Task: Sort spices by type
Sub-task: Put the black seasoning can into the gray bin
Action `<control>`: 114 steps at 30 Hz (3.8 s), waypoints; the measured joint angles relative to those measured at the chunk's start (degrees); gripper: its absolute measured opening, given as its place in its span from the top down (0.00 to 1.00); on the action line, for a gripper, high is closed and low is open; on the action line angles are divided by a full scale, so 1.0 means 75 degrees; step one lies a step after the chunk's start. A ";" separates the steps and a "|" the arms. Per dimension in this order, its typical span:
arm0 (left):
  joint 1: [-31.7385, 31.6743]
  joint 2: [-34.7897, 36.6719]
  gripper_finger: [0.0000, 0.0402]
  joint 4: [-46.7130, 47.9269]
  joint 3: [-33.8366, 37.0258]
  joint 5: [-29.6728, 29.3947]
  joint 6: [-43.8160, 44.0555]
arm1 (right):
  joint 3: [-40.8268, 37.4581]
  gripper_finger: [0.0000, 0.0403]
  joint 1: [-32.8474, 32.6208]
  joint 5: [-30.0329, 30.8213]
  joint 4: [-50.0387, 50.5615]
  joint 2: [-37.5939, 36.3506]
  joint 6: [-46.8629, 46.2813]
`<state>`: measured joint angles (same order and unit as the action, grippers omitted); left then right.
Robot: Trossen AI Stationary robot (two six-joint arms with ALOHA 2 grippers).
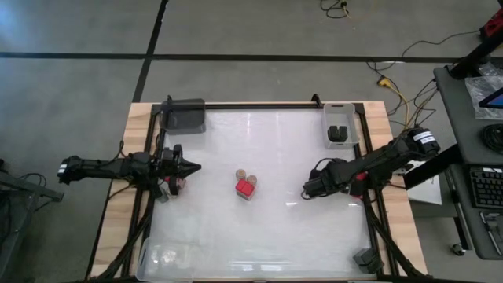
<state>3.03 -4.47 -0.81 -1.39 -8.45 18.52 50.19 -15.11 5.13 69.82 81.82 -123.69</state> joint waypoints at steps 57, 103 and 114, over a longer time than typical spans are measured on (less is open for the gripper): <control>-0.0002 0.0003 0.99 -0.0002 0.0000 -0.0002 0.0002 | 0.2421 0.66 0.4807 0.4005 0.2498 -0.2016 0.7209; -0.0003 0.0006 0.99 -0.0002 0.0000 -0.0002 0.0001 | -0.0649 0.66 0.8072 0.2115 -0.0712 -0.2802 1.0695; -0.0003 0.0006 0.99 -0.0002 0.0000 0.0000 0.0000 | -0.0717 0.65 0.8072 0.2264 -0.0837 -0.2736 1.0781</control>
<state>3.01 -4.43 -0.82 -1.39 -8.45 18.52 44.82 45.43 22.11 63.54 61.30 -42.83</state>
